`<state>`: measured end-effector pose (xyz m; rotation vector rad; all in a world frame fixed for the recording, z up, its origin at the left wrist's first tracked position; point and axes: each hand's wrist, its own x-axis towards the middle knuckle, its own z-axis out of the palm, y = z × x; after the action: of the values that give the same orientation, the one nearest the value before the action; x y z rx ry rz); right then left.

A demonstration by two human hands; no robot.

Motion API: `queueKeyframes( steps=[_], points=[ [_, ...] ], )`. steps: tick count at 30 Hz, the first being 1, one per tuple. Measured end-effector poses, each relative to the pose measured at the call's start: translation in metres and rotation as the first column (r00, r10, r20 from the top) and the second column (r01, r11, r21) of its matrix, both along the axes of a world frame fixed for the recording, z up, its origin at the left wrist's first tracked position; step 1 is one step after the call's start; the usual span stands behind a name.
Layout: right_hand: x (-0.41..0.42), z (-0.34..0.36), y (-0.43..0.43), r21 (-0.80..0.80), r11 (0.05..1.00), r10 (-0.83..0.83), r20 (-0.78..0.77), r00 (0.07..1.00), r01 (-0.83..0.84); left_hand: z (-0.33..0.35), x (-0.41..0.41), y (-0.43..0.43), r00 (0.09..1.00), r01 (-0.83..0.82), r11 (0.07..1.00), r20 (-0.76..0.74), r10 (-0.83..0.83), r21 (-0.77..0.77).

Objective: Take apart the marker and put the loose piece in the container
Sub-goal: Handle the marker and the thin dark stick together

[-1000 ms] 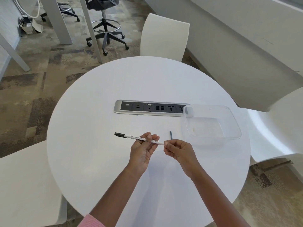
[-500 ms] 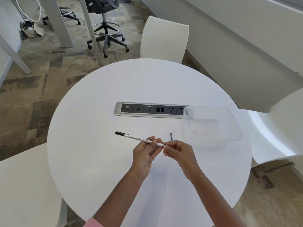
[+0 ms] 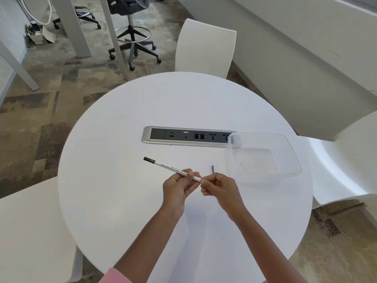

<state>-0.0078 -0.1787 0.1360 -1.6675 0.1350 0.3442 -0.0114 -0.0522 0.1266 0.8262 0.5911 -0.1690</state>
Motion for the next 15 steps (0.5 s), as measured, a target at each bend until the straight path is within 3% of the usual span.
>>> queueKeyframes(
  steps=[3, 5, 8, 11, 15],
  points=[
    [-0.0026, -0.0053, 0.0002, -0.352, 0.936, 0.129, 0.288, 0.949, -0.020, 0.0000, 0.0006, -0.0014, 1.000, -0.001, 1.000, -0.031, 0.000, -0.018],
    [-0.0039, -0.0097, -0.0005, -0.368, 0.929, 0.123, 0.353, 0.928, 0.017, -0.0005, 0.0009, -0.0018, 0.999, 0.006, 1.000, -0.040, -0.007, -0.011],
    [-0.0016, -0.0087, -0.0005, -0.158, 0.986, -0.033, 0.122, 0.992, 0.052, -0.0012, 0.0024, 0.0005, 0.999, 0.005, 1.000, -0.032, -0.005, -0.005],
    [-0.0001, -0.0063, 0.0019, 0.100, 0.991, -0.067, -0.157, 0.985, 0.083, -0.0029, 0.0031, 0.0015, 0.999, 0.027, 1.000, -0.027, -0.027, 0.012],
    [0.0003, -0.0053, 0.0044, 0.104, 0.992, -0.063, -0.133, 0.989, 0.077, -0.0032, 0.0033, -0.0003, 0.999, 0.023, 0.999, -0.033, -0.022, 0.033]
  ],
)
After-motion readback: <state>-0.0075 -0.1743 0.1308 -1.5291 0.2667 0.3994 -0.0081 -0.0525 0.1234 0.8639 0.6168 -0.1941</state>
